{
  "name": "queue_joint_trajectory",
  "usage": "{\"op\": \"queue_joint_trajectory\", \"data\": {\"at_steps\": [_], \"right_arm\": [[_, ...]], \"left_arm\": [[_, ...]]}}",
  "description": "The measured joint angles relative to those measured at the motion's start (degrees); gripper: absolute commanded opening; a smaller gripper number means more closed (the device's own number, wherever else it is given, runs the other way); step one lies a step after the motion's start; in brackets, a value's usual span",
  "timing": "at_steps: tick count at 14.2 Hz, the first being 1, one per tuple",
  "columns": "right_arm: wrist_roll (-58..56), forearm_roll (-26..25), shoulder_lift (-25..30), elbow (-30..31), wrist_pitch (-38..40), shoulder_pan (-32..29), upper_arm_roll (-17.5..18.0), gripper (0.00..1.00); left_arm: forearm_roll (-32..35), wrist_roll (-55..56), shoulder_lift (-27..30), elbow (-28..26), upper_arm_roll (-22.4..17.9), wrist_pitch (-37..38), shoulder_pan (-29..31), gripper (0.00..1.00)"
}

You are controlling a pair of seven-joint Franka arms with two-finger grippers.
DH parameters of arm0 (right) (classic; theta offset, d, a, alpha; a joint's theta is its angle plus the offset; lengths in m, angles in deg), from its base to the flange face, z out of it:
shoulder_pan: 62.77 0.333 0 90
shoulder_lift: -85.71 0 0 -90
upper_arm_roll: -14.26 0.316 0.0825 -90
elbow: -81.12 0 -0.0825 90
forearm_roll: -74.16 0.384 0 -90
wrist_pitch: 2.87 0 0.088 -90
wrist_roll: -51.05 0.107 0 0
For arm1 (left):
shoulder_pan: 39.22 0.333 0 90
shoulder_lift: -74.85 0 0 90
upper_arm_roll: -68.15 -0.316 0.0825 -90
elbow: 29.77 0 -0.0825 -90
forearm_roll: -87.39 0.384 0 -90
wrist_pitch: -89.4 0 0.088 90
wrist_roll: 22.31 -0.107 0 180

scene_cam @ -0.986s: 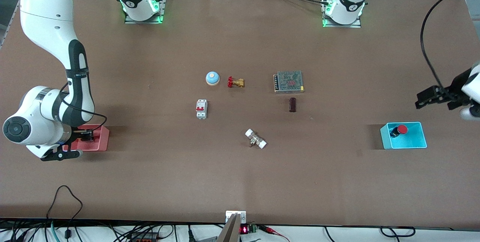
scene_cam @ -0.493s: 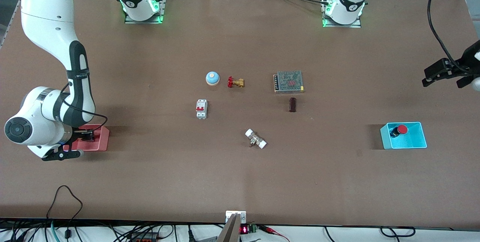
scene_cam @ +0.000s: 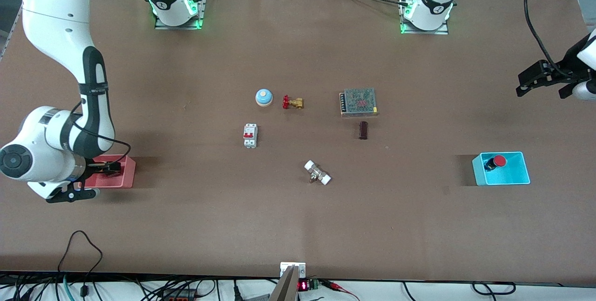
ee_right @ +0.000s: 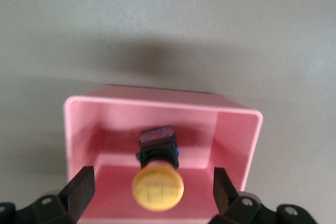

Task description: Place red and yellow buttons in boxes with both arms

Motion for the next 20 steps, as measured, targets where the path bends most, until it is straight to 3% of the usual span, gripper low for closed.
{"op": "queue_joint_trajectory", "data": {"at_steps": [6,9,15,16,19,20], "right_arm": [[0.48,1.74,14.45,-1.24,12.38,1.96,0.27,1.00],[8.53,1.76,21.64,-1.19,19.50,5.90,0.46,1.00],[14.60,1.28,29.25,-1.03,26.63,7.85,0.70,1.00],[14.60,0.62,30.10,-0.97,26.68,5.83,1.95,1.00],[14.56,-7.01,32.14,-0.47,26.73,-5.40,13.74,1.00],[14.57,-9.45,32.96,0.02,26.78,-6.68,15.97,1.00]], "left_arm": [[0.00,0.20,0.05,-0.18,0.25,0.00,0.10,1.00],[0.00,0.20,0.05,-0.19,0.27,0.00,0.11,1.00],[0.00,0.26,0.05,-0.22,0.28,0.00,0.14,1.00],[0.00,0.28,0.05,-0.23,0.28,0.03,0.16,1.00],[0.00,0.49,0.15,-0.23,0.31,0.41,0.17,1.00],[0.00,0.60,0.22,-0.23,0.33,0.45,0.17,1.00]]}}
